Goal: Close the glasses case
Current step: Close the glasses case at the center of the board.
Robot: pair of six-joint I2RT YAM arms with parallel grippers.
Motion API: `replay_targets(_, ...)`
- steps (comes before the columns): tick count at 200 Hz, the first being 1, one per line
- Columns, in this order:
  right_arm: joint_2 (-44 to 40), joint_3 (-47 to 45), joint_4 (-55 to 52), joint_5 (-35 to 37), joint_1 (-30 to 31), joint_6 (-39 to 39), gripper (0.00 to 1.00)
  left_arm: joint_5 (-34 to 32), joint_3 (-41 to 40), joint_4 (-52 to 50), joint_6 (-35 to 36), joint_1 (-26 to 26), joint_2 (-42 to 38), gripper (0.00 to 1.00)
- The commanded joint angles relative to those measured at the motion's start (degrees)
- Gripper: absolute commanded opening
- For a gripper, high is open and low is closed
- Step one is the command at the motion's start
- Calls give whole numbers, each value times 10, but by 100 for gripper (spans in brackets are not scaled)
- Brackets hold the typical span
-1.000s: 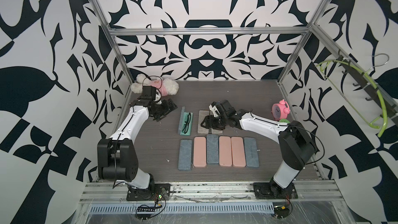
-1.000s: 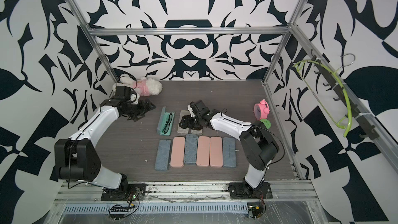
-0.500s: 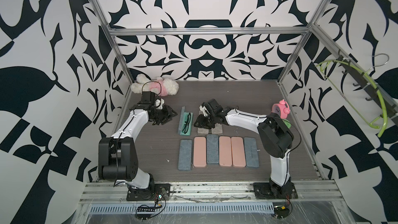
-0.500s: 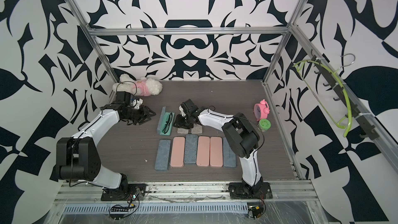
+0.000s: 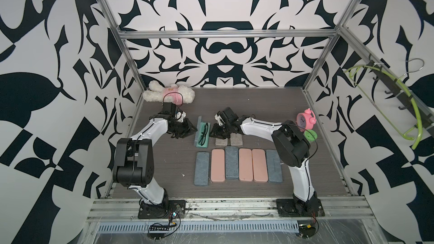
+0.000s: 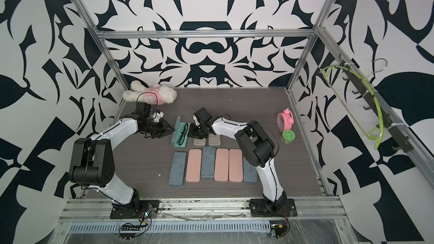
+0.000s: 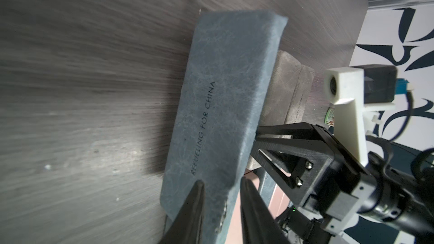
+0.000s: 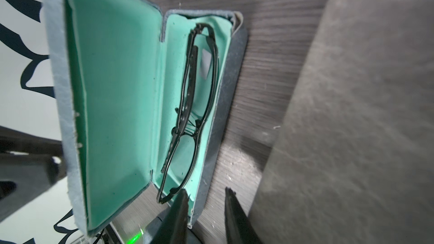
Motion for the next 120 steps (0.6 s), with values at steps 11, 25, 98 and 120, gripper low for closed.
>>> replay_targets(11,2,31,-12,16,3,3,27,2,9,0,15,-9,8,26)
replay_targets(25,4,32,-13,19,3,3,26,-1,11,-3,18,-12,9,23)
replay_targets(98,5,33,-20,26,3,1,22,-7,10,-6,20,-24,15,16)
replay_targets(120,3,31,-20,28,3,0,22,-9,11,-7,21,-28,16,15)
